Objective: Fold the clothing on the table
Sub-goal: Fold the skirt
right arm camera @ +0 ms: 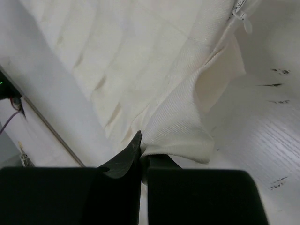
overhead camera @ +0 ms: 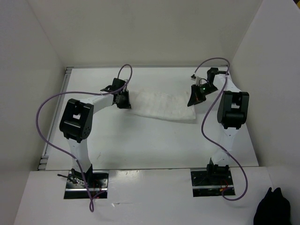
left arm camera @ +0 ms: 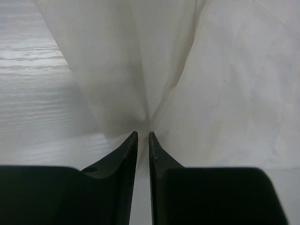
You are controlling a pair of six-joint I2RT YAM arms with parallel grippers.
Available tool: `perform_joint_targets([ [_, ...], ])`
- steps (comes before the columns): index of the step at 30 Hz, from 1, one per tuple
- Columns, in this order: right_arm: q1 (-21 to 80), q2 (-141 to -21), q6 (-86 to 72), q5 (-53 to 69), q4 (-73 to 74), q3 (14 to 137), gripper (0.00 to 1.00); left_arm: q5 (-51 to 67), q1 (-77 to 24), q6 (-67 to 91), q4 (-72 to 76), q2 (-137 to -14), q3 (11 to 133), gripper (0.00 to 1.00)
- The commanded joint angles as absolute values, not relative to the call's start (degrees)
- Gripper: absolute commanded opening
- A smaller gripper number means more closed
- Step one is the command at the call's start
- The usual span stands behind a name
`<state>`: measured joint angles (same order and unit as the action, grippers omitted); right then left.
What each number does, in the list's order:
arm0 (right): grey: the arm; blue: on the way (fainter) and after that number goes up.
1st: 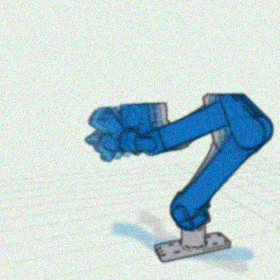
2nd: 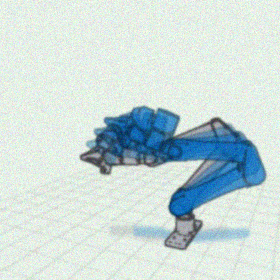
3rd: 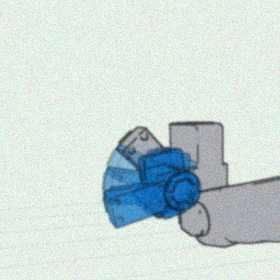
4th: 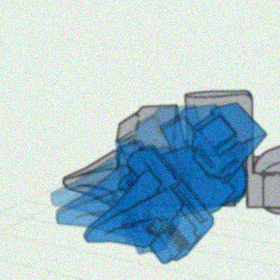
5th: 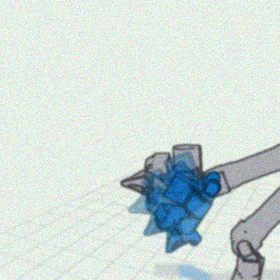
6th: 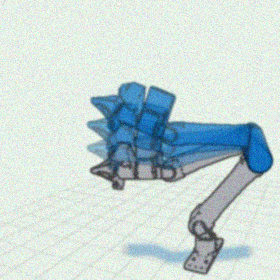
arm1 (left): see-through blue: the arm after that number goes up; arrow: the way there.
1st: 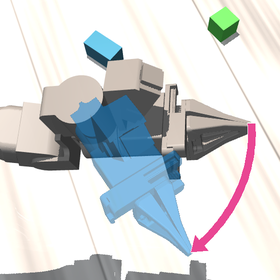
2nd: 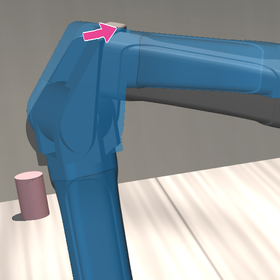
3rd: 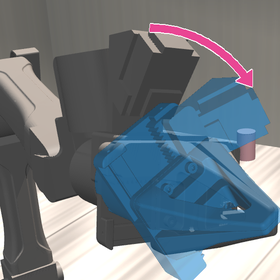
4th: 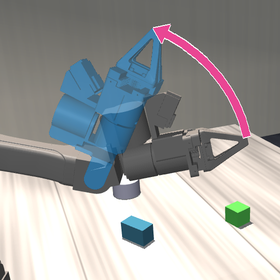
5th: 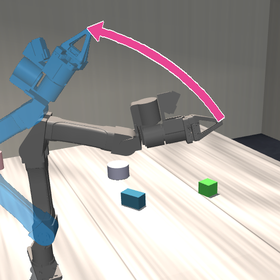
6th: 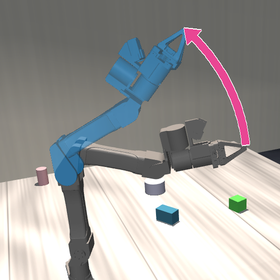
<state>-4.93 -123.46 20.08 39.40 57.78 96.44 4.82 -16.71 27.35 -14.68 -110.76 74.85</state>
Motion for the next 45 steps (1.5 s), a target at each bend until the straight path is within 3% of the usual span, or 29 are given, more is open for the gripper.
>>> perform_joint_targets([
  [1, -5.36, -116.72, 31.53, 48.31, 71.52, 103.61, 0.0, 7.46, -19.5, 27.69, -12.65, -114.25, 75.4, 0.22],
  [10, -5.36, -115.75, 21.99, 59.5, 74.44, 119.16, 0.0, 8.53, -24.25, 27.69, -12.13, -115.31, 74.71, 0.22],
  [17, -1.41, -115.14, 16.1, 58.97, 70.05, 119.71, 0.0, 9.05, -27.51, 28.21, -12.13, -115.31, 76.37, 0.22],
  [24, 2.1, -114.61, -0.25, 53.18, 52.42, 110.84, 0.0, 9.05, -31.28, 30.4, -12.13, -114.17, 78.04, 0.22],
  [33, 8.78, -113.2, -9.65, 41.94, 41.93, 104.59, 0.0, 9.05, -31.9, 31.55, -11.51, -111.71, 77.43, 0.22],
  [45, 14.5, -104.86, -18.27, 49.74, 30.23, 94.83, 0.0, 8.53, -31.9, 32.16, -10.46, -112.85, 77.43, 0.22],
])
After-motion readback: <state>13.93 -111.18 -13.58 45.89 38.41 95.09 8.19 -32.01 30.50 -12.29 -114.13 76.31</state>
